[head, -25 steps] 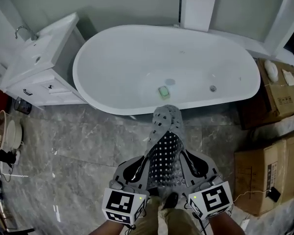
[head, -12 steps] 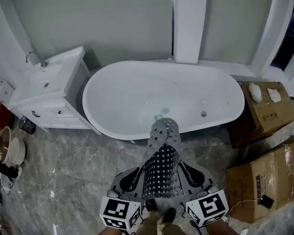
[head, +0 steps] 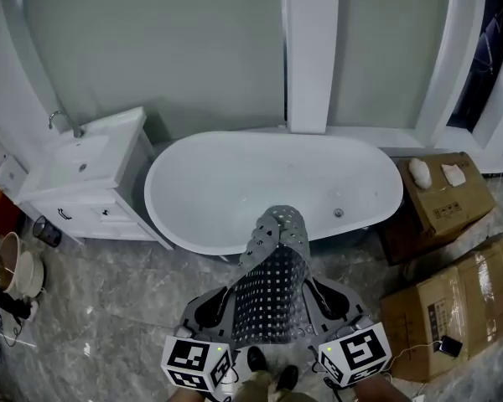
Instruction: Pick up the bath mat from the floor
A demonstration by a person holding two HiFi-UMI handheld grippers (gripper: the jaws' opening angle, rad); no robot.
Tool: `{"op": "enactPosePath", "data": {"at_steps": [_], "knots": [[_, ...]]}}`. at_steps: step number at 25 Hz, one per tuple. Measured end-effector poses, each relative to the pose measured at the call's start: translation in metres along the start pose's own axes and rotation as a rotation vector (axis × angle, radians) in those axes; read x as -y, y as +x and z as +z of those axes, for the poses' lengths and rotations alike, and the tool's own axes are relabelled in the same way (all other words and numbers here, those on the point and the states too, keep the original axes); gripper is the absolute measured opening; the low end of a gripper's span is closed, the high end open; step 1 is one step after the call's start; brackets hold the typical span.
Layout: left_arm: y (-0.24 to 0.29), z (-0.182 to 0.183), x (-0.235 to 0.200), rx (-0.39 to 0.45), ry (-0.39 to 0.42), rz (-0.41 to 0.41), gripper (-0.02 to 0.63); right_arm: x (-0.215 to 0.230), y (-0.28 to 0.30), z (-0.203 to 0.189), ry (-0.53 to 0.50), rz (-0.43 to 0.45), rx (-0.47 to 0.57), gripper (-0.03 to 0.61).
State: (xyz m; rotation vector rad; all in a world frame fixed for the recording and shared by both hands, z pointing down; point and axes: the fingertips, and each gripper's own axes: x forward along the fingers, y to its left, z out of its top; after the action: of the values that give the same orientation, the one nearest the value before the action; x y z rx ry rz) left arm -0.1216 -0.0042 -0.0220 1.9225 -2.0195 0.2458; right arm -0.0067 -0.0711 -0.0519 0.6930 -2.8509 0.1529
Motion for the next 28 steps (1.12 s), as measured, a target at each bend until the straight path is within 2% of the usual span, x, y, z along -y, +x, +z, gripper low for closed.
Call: {"op": "enactPosePath", "data": {"at_steps": [5, 14, 28], "knots": [[-0.015, 0.017, -0.006, 0.037, 0.021, 0.028, 0.037, -0.003, -0.014, 0.017, 0.0, 0.002, 0.024, 0.023], [-0.045, 0.035, -0.018, 0.069, 0.006, 0.066, 0.037, -0.009, -0.034, 0.04, -0.009, -0.009, 0.058, 0.023], [-0.078, 0.025, -0.005, 0.082, -0.022, 0.117, 0.037, -0.02, -0.055, 0.029, -0.018, 0.027, 0.049, 0.023]]}}
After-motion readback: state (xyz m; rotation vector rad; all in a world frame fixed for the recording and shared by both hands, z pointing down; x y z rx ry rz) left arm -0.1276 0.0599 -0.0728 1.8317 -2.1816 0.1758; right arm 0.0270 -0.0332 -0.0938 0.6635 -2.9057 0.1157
